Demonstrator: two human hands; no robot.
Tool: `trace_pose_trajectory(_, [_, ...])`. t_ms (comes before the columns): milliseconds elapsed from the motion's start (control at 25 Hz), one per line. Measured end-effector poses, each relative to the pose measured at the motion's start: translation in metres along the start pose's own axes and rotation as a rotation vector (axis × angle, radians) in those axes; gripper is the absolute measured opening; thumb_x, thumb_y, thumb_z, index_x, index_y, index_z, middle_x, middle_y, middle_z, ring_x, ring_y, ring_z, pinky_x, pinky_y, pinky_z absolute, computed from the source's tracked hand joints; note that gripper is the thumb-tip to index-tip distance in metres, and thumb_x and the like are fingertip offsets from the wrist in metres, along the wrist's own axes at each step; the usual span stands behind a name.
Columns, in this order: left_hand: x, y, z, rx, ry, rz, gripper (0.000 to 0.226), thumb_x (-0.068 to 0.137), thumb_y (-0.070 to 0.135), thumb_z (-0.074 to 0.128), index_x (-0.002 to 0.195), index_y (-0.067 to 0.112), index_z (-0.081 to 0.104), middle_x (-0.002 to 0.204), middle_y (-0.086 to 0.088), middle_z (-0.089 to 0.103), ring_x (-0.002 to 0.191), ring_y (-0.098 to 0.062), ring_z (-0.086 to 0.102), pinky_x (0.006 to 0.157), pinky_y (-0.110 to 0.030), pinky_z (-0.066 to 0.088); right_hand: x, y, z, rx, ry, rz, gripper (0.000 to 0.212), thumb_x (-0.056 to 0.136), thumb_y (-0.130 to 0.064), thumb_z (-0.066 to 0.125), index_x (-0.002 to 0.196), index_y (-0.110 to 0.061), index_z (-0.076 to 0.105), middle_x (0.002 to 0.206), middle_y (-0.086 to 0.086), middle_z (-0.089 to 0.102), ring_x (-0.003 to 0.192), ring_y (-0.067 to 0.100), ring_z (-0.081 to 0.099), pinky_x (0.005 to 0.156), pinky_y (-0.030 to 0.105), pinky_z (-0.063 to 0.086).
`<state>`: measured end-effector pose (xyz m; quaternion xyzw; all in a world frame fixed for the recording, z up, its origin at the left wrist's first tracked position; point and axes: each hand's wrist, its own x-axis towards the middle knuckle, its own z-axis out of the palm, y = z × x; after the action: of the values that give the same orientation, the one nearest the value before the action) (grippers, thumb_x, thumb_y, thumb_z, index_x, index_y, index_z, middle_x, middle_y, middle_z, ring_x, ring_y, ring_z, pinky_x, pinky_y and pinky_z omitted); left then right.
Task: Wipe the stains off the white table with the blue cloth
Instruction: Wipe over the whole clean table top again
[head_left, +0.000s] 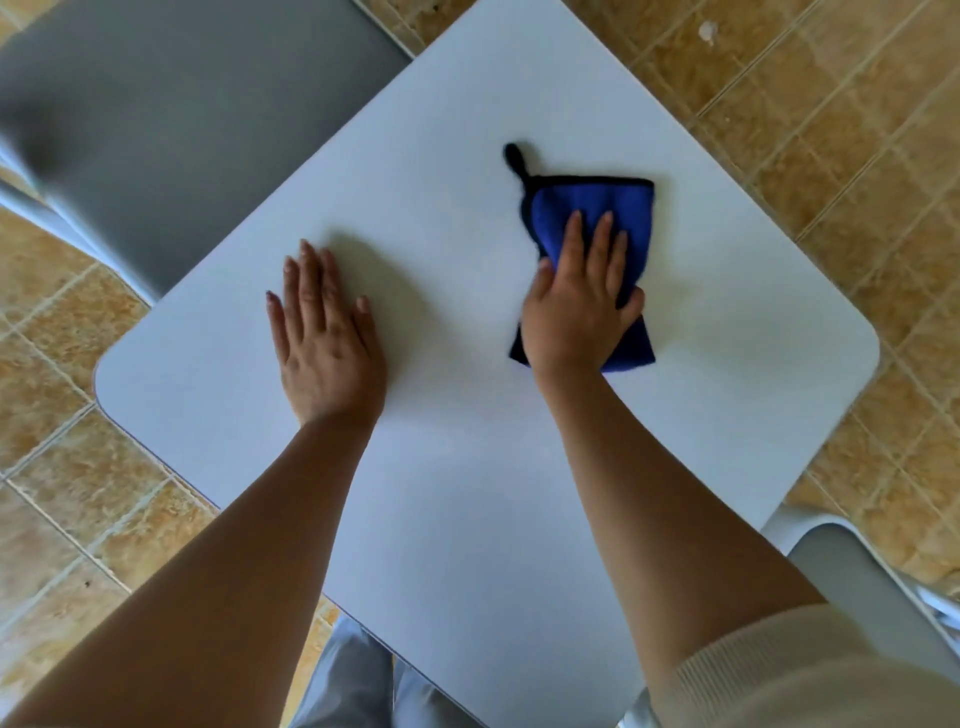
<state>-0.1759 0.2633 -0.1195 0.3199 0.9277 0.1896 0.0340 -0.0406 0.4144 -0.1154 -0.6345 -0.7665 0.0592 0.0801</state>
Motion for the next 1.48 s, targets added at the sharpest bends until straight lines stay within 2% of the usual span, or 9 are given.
trace_pose_trajectory(160, [0.008, 0.045, 0.018, -0.008, -0.065, 0.121, 0.056, 0.103, 0.034, 0.020, 0.153, 0.009, 0.019, 0.161, -0.006, 0.016, 0.149, -0.020, 0.011, 0.121, -0.038, 0.003, -0.034, 0.003, -0.001, -0.016, 0.009, -0.237, 0.052, 0.098, -0.038, 0.044, 0.150, -0.027, 0.041, 0.159, 0.000, 0.035, 0.146, 0.019, 0.033, 0.104, 0.048, 0.032])
trace_pose_trajectory(280, [0.007, 0.050, 0.027, 0.037, -0.124, 0.148, 0.055, 0.103, 0.034, 0.021, 0.154, 0.012, 0.016, 0.161, -0.004, 0.013, 0.149, -0.020, 0.007, 0.121, -0.039, 0.002, -0.065, 0.052, -0.014, -0.043, -0.021, -0.278, 0.052, 0.100, -0.039, 0.043, 0.151, -0.030, 0.037, 0.160, -0.003, 0.031, 0.148, 0.016, 0.029, 0.107, 0.046, 0.031])
trace_pose_trajectory(480, [0.006, 0.051, 0.025, 0.085, -0.144, 0.149, 0.058, 0.102, 0.038, 0.016, 0.155, 0.015, 0.011, 0.162, -0.002, 0.008, 0.149, -0.020, 0.003, 0.121, -0.038, -0.001, -0.031, 0.125, -0.027, -0.125, -0.009, -0.011, 0.052, 0.101, -0.041, 0.038, 0.151, -0.028, 0.037, 0.161, 0.001, 0.031, 0.148, 0.018, 0.029, 0.108, 0.050, 0.031])
trace_pose_trajectory(600, [0.007, 0.053, 0.025, 0.103, -0.149, 0.145, 0.059, 0.102, 0.039, 0.017, 0.155, 0.014, 0.010, 0.162, -0.003, 0.007, 0.149, -0.021, 0.003, 0.121, -0.039, -0.001, 0.036, 0.118, -0.025, -0.085, -0.029, 0.172, 0.055, 0.101, -0.042, 0.034, 0.153, -0.027, 0.033, 0.163, 0.001, 0.026, 0.149, 0.020, 0.023, 0.110, 0.055, 0.028])
trace_pose_trajectory(680, [0.004, 0.056, 0.026, 0.106, -0.151, 0.148, 0.059, 0.102, 0.038, 0.018, 0.155, 0.014, 0.009, 0.162, -0.002, 0.006, 0.149, -0.021, 0.002, 0.121, -0.039, -0.001, 0.075, 0.097, -0.021, -0.064, -0.041, 0.188, 0.055, 0.101, -0.042, 0.034, 0.155, -0.028, 0.029, 0.164, 0.001, 0.021, 0.151, 0.020, 0.018, 0.112, 0.056, 0.024])
trace_pose_trajectory(920, [0.011, 0.052, 0.025, 0.109, -0.144, 0.140, 0.057, 0.103, 0.035, 0.022, 0.155, 0.013, 0.013, 0.162, -0.003, 0.009, 0.149, -0.021, 0.005, 0.121, -0.040, 0.002, 0.059, -0.004, 0.006, -0.017, 0.030, -0.194, 0.054, 0.095, -0.040, 0.046, 0.147, -0.028, 0.045, 0.157, 0.002, 0.038, 0.145, 0.020, 0.035, 0.106, 0.048, 0.030])
trace_pose_trajectory(1080, [0.007, 0.054, 0.025, 0.092, -0.131, 0.138, 0.056, 0.103, 0.034, 0.022, 0.154, 0.012, 0.016, 0.162, -0.003, 0.012, 0.149, -0.021, 0.007, 0.121, -0.040, 0.004, -0.011, 0.015, 0.000, -0.025, 0.018, -0.380, 0.049, 0.100, -0.038, 0.043, 0.149, -0.028, 0.043, 0.157, -0.001, 0.038, 0.146, 0.018, 0.033, 0.106, 0.047, 0.032])
trace_pose_trajectory(1280, [0.010, 0.052, 0.025, 0.095, -0.144, 0.139, 0.056, 0.103, 0.033, 0.023, 0.155, 0.013, 0.014, 0.162, -0.002, 0.009, 0.149, -0.020, 0.005, 0.121, -0.039, 0.002, -0.015, 0.083, -0.016, -0.139, -0.001, -0.204, 0.052, 0.101, -0.042, 0.037, 0.151, -0.029, 0.038, 0.160, -0.001, 0.032, 0.147, 0.016, 0.030, 0.107, 0.047, 0.031])
trace_pose_trajectory(1480, [0.010, 0.051, 0.026, 0.085, -0.135, 0.137, 0.056, 0.103, 0.033, 0.026, 0.155, 0.013, 0.015, 0.162, -0.002, 0.010, 0.149, -0.020, 0.006, 0.121, -0.039, 0.002, 0.083, 0.054, -0.009, -0.106, -0.036, -0.024, 0.054, 0.100, -0.042, 0.035, 0.152, -0.028, 0.034, 0.161, -0.001, 0.030, 0.148, 0.019, 0.027, 0.108, 0.052, 0.029])
